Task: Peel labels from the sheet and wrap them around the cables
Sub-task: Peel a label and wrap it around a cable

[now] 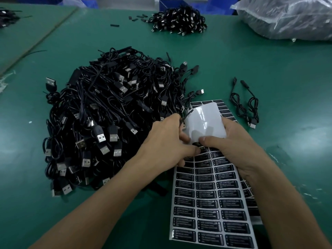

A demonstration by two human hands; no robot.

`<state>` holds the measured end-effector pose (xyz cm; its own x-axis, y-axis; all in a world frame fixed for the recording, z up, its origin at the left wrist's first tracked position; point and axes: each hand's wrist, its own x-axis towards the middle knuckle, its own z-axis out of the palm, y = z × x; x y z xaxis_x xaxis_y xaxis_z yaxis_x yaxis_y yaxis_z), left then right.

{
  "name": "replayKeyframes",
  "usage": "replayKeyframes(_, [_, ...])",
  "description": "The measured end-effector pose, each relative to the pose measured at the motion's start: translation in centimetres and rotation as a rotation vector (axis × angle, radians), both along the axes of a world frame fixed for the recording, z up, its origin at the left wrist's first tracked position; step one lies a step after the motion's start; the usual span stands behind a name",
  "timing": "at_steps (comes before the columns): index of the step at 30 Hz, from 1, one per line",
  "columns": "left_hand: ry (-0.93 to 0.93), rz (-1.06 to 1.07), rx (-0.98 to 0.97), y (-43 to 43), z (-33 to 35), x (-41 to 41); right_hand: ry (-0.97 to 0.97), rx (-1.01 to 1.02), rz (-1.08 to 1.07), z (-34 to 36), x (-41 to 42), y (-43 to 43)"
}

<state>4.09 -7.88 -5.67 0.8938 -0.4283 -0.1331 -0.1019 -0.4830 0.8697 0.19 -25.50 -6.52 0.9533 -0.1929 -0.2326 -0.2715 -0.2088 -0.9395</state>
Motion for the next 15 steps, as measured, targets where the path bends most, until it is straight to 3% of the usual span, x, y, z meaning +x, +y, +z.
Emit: replayKeyframes(15, [-0.153,0.064,0.092,-0.33,-0.01,-0.67,-0.001,-0.028,-0.052,-0.09,0.08,1.03])
